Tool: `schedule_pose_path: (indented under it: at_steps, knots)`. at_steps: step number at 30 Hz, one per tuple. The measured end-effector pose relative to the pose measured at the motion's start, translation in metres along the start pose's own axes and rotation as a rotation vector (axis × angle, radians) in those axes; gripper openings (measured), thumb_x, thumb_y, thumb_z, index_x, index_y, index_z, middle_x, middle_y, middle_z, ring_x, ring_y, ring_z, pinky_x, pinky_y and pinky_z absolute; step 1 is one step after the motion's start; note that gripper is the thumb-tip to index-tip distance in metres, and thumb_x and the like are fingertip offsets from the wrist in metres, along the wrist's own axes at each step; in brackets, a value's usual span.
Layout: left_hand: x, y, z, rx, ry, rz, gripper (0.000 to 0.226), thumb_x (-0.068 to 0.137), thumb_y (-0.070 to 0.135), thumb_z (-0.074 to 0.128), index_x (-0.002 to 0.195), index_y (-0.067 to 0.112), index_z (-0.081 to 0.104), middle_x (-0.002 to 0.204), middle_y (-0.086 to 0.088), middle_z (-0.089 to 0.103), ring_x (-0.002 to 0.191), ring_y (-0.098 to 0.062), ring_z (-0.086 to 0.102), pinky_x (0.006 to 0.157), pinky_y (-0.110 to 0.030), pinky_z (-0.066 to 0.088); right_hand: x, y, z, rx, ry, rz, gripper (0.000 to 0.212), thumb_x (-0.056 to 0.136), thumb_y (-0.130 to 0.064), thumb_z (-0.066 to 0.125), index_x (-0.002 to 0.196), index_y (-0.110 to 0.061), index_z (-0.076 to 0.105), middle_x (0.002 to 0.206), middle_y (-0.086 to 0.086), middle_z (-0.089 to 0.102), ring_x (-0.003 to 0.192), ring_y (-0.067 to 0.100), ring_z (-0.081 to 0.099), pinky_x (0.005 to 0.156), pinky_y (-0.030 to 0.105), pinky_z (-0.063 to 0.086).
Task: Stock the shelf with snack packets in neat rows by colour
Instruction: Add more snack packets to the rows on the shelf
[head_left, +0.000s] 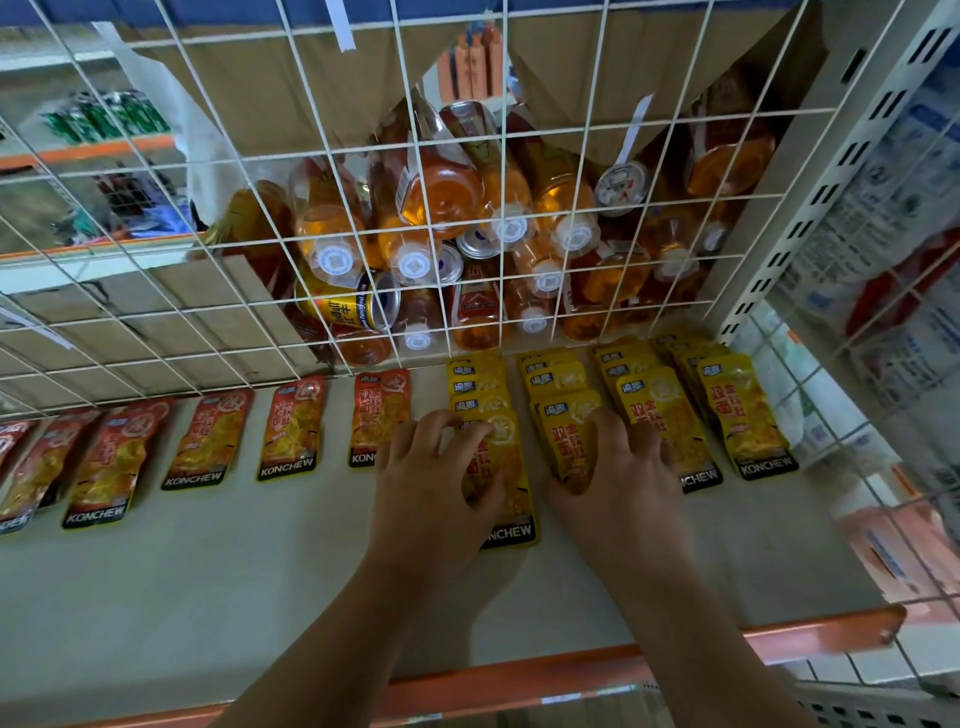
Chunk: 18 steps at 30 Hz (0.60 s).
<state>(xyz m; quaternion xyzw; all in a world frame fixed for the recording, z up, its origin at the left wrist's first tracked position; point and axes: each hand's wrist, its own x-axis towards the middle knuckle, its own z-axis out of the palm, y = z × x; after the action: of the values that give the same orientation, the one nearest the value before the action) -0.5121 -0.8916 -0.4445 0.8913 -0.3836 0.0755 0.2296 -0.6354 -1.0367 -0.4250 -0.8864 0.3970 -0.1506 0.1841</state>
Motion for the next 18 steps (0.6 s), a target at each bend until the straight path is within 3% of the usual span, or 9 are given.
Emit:
schedule_pose_path:
  at_steps: [18]
  knots:
    - [-0.0009, -0.0007, 0.0011, 0.008, -0.009, -0.001, 0.047, 0.089, 0.056, 0.057, 0.127, 0.03, 0.067, 0.129, 0.004, 0.057, 0.117, -0.024, 0.051, 0.098, -0.047, 0.046, 0.0092, -0.0058, 0.0007, 0.058, 0.037, 0.023, 0.077, 0.07, -0.043, 0.084, 0.134, -0.019, 0.048, 0.12, 0.014, 0.053, 0.111, 0.04, 0.052, 0.089, 0.048, 0.048]
